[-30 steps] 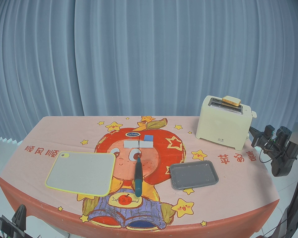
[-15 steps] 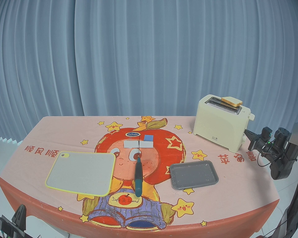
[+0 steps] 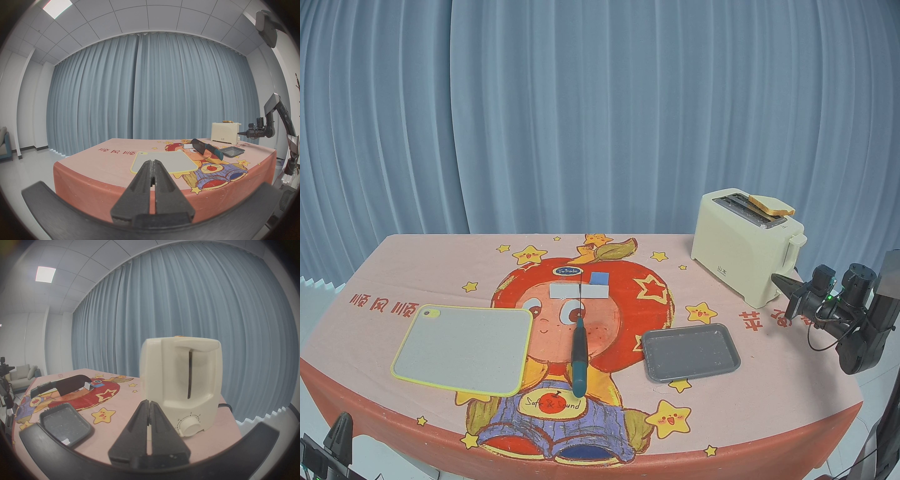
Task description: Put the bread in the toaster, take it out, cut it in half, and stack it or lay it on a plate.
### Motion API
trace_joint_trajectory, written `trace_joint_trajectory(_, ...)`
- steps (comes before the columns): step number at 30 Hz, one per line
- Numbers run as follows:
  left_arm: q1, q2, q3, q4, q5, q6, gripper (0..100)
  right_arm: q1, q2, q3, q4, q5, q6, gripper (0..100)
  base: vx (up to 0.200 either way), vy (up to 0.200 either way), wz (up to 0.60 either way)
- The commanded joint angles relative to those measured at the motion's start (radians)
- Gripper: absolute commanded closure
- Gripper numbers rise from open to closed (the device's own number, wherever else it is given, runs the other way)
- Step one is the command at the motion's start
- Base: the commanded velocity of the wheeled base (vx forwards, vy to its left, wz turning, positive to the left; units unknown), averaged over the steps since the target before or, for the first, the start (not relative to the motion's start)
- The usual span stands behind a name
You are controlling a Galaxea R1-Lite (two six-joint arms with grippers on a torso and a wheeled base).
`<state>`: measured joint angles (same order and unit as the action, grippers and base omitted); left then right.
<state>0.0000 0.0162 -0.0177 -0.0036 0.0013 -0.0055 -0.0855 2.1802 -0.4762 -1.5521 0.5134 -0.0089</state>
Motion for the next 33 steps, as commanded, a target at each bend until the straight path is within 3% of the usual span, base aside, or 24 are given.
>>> trace_joint_trajectory(1, 0.0, -0.016, 0.018, 0.001, 0.0, -0.001, 100, 0.007, -0.088, 0.076, -0.008, -0.003, -0.002, 100, 0.0, 0.0, 0.0)
trace_joint_trajectory(7, 0.0, -0.016, 0.018, 0.001, 0.0, -0.001, 100, 0.04, -0.201, 0.143, -0.008, 0.0, -0.003, 100, 0.0, 0.0, 0.0)
trace_joint_trajectory(12, 0.0, -0.016, 0.018, -0.001, 0.0, -0.001, 100, 0.053, -0.312, 0.123, -0.008, 0.002, 0.03, 100, 0.0, 0.0, 0.0)
trace_joint_trajectory(16, 0.0, -0.016, 0.018, -0.001, 0.0, -0.001, 100, 0.049, -0.376, 0.079, -0.008, 0.002, 0.124, 100, 0.0, 0.0, 0.0)
trace_joint_trajectory(18, 0.0, -0.016, 0.018, 0.001, 0.0, -0.001, 100, 0.041, -0.405, 0.051, -0.008, 0.002, 0.236, 100, 0.0, 0.0, 0.0)
trace_joint_trajectory(19, 0.0, -0.016, 0.018, 0.001, 0.0, -0.001, 100, 0.04, -0.407, 0.047, -0.008, 0.0, 0.256, 100, 0.0, 0.0, 0.0)
trace_joint_trajectory(22, 0.0, -0.016, 0.018, 0.001, 0.0, -0.001, 100, 0.009, -0.399, -0.001, 0.006, -0.003, 0.392, 100, 0.0, 0.0, 0.0)
trace_joint_trajectory(23, 0.0, -0.016, 0.018, 0.001, 0.0, -0.001, 100, 0.009, -0.399, -0.001, 0.006, -0.003, 0.392, 100, 0.0, 0.0, 0.0)
trace_joint_trajectory(24, 0.0, -0.016, 0.018, 0.001, 0.0, -0.001, 100, -0.023, -0.393, -0.027, 0.007, -0.001, 0.449, 100, 0.0, 0.0, 0.0)
trace_joint_trajectory(25, 0.0, -0.016, 0.018, -0.001, 0.0, -0.001, 100, -0.025, -0.393, -0.029, 0.007, 0.0, 0.454, 100, 0.0, 0.0, 0.0)
trace_joint_trajectory(26, 0.0, -0.016, 0.018, 0.001, 0.0, -0.001, 100, -0.054, -0.379, -0.044, 0.009, 0.002, 0.509, 100, 0.0, 0.0, 0.0)
trace_joint_trajectory(27, 0.0, -0.016, 0.018, 0.001, 0.0, -0.001, 100, -0.054, -0.379, -0.044, 0.009, 0.002, 0.509, 100, 0.0, 0.0, 0.0)
trace_joint_trajectory(30, 0.0, -0.016, 0.018, -0.001, 0.0, -0.001, 100, -0.102, -0.338, -0.076, 0.007, 0.034, 0.623, 100, 0.0, 0.0, 0.0)
trace_joint_trajectory(33, 0.0, -0.016, 0.018, -0.001, 0.0, -0.001, 100, -0.132, -0.316, -0.088, 0.006, 0.07, 0.685, 100, 0.0, 0.0, 0.0)
